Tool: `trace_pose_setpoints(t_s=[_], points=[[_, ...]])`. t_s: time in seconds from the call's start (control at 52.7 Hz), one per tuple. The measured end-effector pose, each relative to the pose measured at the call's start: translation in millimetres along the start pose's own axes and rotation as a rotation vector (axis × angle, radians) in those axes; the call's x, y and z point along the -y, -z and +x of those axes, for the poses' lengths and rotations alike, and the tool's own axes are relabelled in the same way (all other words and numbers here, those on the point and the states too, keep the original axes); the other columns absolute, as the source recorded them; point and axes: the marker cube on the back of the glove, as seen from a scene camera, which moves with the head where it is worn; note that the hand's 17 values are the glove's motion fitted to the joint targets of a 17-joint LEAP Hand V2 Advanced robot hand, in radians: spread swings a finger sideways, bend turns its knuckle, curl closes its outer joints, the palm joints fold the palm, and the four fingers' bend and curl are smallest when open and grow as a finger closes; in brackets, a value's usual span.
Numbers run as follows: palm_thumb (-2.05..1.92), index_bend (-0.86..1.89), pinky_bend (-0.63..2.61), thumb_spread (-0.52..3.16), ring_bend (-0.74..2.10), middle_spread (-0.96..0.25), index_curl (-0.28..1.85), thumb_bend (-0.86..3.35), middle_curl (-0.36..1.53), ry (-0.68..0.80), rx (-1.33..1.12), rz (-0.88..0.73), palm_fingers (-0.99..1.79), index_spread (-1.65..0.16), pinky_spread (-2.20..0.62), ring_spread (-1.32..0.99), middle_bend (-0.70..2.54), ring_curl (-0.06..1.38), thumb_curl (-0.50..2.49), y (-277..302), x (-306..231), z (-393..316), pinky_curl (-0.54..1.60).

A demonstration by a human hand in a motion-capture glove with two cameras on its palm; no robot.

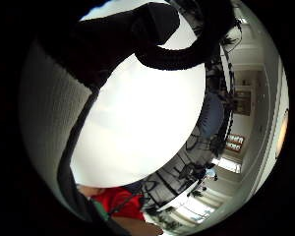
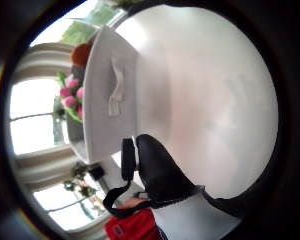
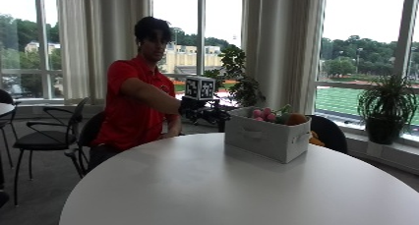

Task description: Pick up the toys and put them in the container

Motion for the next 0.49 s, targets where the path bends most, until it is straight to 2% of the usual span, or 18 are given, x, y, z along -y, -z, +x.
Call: trace_pose_setpoints(t_s=[0.133,0.493], points=[[-0.06,0.12,1.05,1.09,0.26,-0.09,0.27,-0.06,0.27,-0.070,0.057,0.012,-0.18,-0.38,0.12,-0.01,0.14,0.26,0.30,0,-7,15,0.31],[-0.06,0.14,0.99,1.09,0.22,-0.10,0.24,-0.05,0.25,-0.063,0.130,0.034,-0.16,-0.38,0.12,-0.02,0.13,0.28,0.27,1,-29,38,0.30]])
